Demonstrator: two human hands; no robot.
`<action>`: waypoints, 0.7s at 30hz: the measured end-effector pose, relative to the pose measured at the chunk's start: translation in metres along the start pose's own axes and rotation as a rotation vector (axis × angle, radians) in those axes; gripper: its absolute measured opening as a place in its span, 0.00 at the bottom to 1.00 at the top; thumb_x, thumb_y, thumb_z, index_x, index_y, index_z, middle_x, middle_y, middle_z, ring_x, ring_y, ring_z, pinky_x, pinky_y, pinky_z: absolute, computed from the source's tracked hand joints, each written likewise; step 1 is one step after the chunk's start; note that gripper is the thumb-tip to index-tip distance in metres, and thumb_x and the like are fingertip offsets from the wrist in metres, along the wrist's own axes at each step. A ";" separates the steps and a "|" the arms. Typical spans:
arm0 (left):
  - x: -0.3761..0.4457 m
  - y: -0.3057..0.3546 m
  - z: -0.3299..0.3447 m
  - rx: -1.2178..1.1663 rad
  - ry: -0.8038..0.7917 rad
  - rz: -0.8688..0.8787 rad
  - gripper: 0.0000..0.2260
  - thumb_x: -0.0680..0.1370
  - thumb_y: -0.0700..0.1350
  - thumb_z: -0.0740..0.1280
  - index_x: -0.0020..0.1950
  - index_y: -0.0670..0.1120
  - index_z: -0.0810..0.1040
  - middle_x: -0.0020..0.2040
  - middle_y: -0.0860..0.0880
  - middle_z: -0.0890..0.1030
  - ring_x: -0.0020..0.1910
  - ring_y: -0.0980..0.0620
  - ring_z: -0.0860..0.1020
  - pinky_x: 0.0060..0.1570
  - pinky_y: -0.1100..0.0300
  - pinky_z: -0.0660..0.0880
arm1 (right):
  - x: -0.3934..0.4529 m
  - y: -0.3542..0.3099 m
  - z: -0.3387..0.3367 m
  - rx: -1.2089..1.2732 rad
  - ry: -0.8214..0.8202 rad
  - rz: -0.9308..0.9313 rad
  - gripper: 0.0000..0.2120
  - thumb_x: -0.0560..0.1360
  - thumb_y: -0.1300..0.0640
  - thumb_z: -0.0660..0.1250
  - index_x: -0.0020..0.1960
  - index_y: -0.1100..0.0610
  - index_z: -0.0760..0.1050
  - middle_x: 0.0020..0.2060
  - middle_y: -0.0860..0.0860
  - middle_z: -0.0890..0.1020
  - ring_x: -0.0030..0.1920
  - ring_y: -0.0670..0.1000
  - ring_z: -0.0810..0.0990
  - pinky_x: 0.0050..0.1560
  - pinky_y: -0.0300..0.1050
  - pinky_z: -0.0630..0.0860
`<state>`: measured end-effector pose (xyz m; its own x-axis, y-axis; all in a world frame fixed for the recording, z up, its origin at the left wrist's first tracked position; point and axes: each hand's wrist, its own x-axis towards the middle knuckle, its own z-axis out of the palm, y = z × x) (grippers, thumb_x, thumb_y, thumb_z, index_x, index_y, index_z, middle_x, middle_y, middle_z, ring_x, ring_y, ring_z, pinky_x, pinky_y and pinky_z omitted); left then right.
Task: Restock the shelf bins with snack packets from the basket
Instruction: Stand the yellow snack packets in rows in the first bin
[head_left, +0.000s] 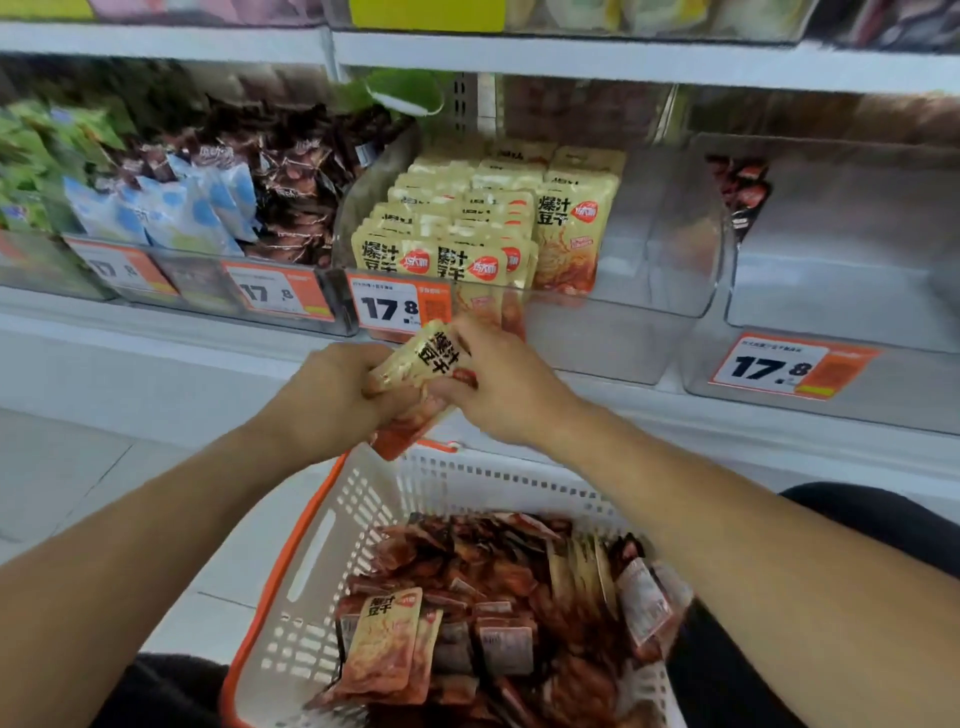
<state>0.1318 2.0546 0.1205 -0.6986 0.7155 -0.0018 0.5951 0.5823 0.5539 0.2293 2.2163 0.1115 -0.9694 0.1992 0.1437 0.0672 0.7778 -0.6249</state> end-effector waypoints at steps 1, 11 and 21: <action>0.003 0.011 -0.004 -0.054 0.080 0.068 0.10 0.76 0.50 0.73 0.38 0.53 0.75 0.29 0.57 0.77 0.30 0.63 0.75 0.30 0.64 0.66 | 0.000 -0.005 -0.022 -0.006 0.064 -0.058 0.15 0.77 0.54 0.71 0.52 0.51 0.64 0.47 0.47 0.72 0.46 0.49 0.70 0.40 0.43 0.64; 0.065 0.069 0.023 0.057 0.664 0.358 0.16 0.78 0.49 0.68 0.60 0.40 0.75 0.58 0.43 0.76 0.60 0.43 0.73 0.60 0.52 0.68 | 0.000 0.012 -0.115 -0.264 0.812 -0.172 0.10 0.78 0.65 0.63 0.59 0.65 0.72 0.53 0.60 0.73 0.53 0.57 0.73 0.46 0.39 0.66; 0.116 0.085 0.039 0.361 0.536 0.281 0.36 0.75 0.66 0.59 0.74 0.42 0.71 0.74 0.38 0.70 0.77 0.42 0.64 0.77 0.44 0.52 | 0.067 0.048 -0.116 -0.487 0.479 0.336 0.21 0.75 0.66 0.68 0.66 0.58 0.68 0.59 0.58 0.78 0.60 0.61 0.75 0.47 0.50 0.71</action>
<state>0.1166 2.2022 0.1353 -0.5434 0.6227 0.5629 0.8114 0.5615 0.1622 0.1949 2.3359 0.1801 -0.6773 0.6223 0.3924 0.5450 0.7827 -0.3005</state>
